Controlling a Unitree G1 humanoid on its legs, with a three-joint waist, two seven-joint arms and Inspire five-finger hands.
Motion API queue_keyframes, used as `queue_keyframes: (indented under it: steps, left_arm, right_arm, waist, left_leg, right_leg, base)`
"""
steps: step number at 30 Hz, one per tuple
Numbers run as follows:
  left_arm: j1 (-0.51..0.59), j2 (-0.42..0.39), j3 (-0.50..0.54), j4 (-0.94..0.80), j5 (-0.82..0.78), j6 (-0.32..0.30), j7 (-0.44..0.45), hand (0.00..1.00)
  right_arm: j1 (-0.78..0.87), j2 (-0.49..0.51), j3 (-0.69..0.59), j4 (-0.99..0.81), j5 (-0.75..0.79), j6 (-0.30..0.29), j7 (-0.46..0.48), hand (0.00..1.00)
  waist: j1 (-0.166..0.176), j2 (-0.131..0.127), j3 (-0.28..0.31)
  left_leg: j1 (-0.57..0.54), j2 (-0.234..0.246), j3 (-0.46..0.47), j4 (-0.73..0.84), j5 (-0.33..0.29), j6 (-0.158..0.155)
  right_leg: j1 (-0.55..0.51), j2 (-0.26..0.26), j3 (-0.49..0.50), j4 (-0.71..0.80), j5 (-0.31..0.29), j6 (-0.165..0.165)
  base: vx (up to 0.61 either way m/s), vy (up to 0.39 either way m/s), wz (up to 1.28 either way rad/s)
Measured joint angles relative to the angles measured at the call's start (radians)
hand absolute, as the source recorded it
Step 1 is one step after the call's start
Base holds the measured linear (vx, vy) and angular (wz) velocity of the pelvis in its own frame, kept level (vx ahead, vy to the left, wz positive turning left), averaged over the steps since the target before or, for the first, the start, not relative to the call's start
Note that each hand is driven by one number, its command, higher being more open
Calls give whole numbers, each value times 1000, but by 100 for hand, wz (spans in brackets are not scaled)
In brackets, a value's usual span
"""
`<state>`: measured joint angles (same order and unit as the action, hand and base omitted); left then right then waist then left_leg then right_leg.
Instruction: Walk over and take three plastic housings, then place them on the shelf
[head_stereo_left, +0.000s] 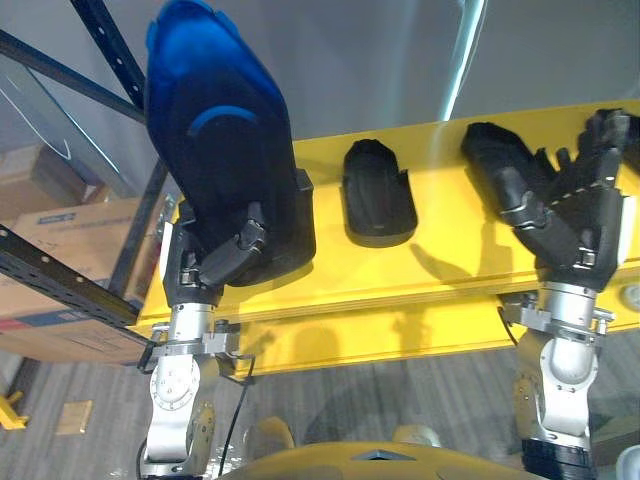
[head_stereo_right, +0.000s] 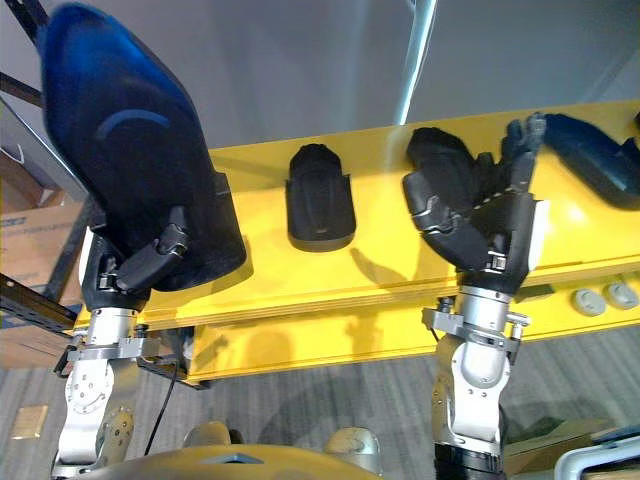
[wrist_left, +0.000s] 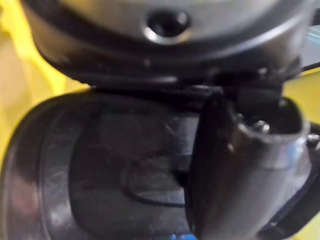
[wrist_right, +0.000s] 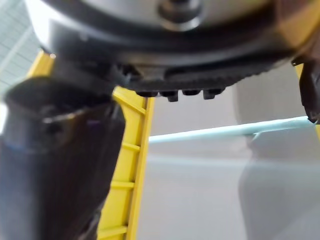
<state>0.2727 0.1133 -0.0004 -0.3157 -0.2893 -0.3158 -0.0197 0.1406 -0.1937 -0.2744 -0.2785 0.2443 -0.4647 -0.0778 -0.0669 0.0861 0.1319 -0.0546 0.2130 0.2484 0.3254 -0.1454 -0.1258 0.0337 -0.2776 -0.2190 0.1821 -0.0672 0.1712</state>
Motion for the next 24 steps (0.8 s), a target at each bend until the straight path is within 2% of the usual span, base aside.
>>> queue_keyframes:
  steps: [1, 3, 4, 7, 9, 11, 12, 13, 15, 16, 17, 19, 20, 23, 24]
  left_arm:
    - [-9, 20, 11, -2, 28, 0, -3, 0]
    - [-4, 62, 43, -3, 29, 8, -3, 0]
    - [0, 82, 79, -3, 27, 18, -1, 0]
    - [2, 90, 162, -3, 7, 22, 18, 0]
    - [0, 87, 175, -5, 7, 46, 49, 0]
    - [1, 80, 173, -5, 10, 81, 88, 0]
    - [1, 69, 168, -5, 10, 107, 106, 0]
    - [2, 53, 161, -4, 8, 130, 111, 0]
    - [2, 35, 140, -2, 8, 164, 113, 0]
    - [3, 30, 131, -1, 7, 183, 107, 0]
    - [4, 22, 119, 2, -19, 224, 81, 0]
    - [9, 19, 113, 3, -32, 247, 75, 0]
    - [17, 19, 115, 7, -68, 266, 62, 0]
    - [18, 20, 121, 25, -109, 284, 64, 0]
    - [11, 23, 130, 46, -122, 286, 62, 0]
  right_arm:
    - [4, 32, -2, 11, 11, 1, -7, 100]
    - [11, 75, 40, 13, 39, 1, 10, 100]
    - [11, 94, 76, 13, 48, 1, 30, 100]
    - [10, 104, 142, 12, 36, 1, 67, 100]
    - [9, 107, 148, 12, 34, 3, 66, 100]
    - [6, 107, 143, 12, -40, 28, 10, 100]
    - [4, 106, 135, 14, -99, 52, -32, 100]
    - [5, 103, 123, 18, -144, 72, -79, 100]
    - [10, 97, 88, 42, -192, 97, -148, 100]
    - [16, 96, 65, 54, -205, 116, -179, 100]
    - [44, 96, 8, 75, -252, 156, -249, 100]
    - [77, 100, -30, 83, -268, 164, -275, 100]
    - [129, 111, -69, 89, -269, 166, -279, 100]
    - [227, 121, -93, 130, -224, 162, -226, 100]
    - [263, 122, -92, 193, -219, 158, -191, 100]
  waist:
    - [-1, -34, 9]
    - [15, -79, 11]
    - [16, -95, 5]
    - [17, -115, -8]
    - [18, -116, -11]
    - [16, -105, -14]
    - [10, -98, -17]
    - [8, -80, -9]
    - [3, -57, -7]
    - [3, -53, -7]
    - [2, -46, -6]
    - [-5, -45, -5]
    - [-20, -44, -5]
    - [-38, -48, -3]
    - [-52, -50, -2]
  left_leg:
    - [16, -50, 13, -29, 7, 13]
    - [27, -85, 34, -47, 6, 29]
    - [28, -88, 41, -55, 9, 35]
    - [27, -88, 53, -70, 12, 39]
    - [26, -84, 53, -85, 10, 26]
    - [11, -77, 55, -98, 17, 22]
    - [-5, -61, 57, -103, 28, 17]
    - [-17, -47, 60, -112, 44, 5]
    - [-27, -33, 63, -133, 71, 1]
    - [-24, -28, 67, -147, 83, -4]
    - [-3, -21, 83, -185, 100, -13]
    - [21, -20, 100, -214, 108, -16]
    - [50, -23, 121, -244, 114, -19]
    - [87, -29, 160, -270, 114, -19]
    - [101, -30, 170, -280, 114, -19]
  right_leg:
    - [7, -49, 3, -9, 16, 10]
    - [13, -77, -1, -49, 64, 10]
    - [21, -76, -24, -72, 105, 13]
    - [24, -71, -72, -91, 125, 16]
    - [29, -63, -94, -105, 120, 10]
    - [20, -47, -107, -128, 109, -7]
    - [6, -30, -107, -137, 110, -8]
    - [-14, -16, -104, -137, 112, -8]
    - [-38, 2, -102, -140, 126, -4]
    - [-42, 9, -101, -146, 131, -8]
    - [-46, 23, -89, -153, 133, -10]
    - [-47, 27, -76, -154, 133, -10]
    - [-46, 29, -60, -154, 133, -10]
    - [-45, 28, -30, -154, 133, -9]
    - [-41, 27, -22, -154, 133, -9]
  base:
    - [-25, 436, 19]
    - [-61, 261, -7]
    - [-79, 238, -11]
    - [-42, 57, -7]
    - [-38, -42, 2]
    - [-28, -74, 2]
    - [-17, -93, -3]
    - [-8, -98, -4]
    - [43, -94, -4]
    - [97, -99, -16]
    - [66, -50, -19]
    - [67, -24, -27]
    - [83, 6, -35]
    - [42, 26, -37]
    - [12, 23, -24]
